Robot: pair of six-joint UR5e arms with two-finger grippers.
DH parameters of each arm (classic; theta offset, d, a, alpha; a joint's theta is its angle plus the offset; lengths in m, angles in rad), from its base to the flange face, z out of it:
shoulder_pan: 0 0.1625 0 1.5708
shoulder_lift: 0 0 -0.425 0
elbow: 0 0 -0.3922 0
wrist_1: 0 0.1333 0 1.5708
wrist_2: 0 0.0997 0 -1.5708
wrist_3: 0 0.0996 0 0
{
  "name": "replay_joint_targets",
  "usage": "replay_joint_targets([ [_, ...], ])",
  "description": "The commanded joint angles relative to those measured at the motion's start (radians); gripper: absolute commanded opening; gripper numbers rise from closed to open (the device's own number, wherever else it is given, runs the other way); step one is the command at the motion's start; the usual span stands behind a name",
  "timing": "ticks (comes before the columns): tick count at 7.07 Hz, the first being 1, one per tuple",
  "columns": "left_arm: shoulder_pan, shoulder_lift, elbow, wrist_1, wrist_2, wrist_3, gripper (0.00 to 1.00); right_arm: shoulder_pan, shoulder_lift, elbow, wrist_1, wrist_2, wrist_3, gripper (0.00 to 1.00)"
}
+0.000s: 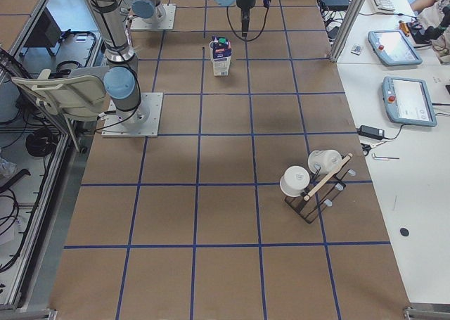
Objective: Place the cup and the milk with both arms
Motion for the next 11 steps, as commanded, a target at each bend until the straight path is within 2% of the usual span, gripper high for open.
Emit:
replay_joint_targets([
  [1,0.0,0.001,0.0,0.0,0.0,0.0,1.0,-0.039,-0.006,-0.05,0.043,-0.005,-0.06,1.0],
  [3,0.0,0.001,-0.001,-0.002,0.0,0.0,1.0,-0.008,-0.037,-0.047,0.033,-0.014,-0.064,1.0],
  [4,0.0,0.001,0.0,-0.002,0.0,0.0,1.0,0.044,-0.032,-0.047,0.029,-0.054,-0.098,1.0],
  [7,0.0,0.001,0.0,0.0,0.0,0.0,1.0,0.025,-0.026,-0.044,0.026,-0.043,-0.167,1.0],
  [11,0.0,0.001,0.0,0.0,0.0,0.0,1.0,0.018,-0.035,-0.041,0.039,-0.045,-0.156,1.0],
])
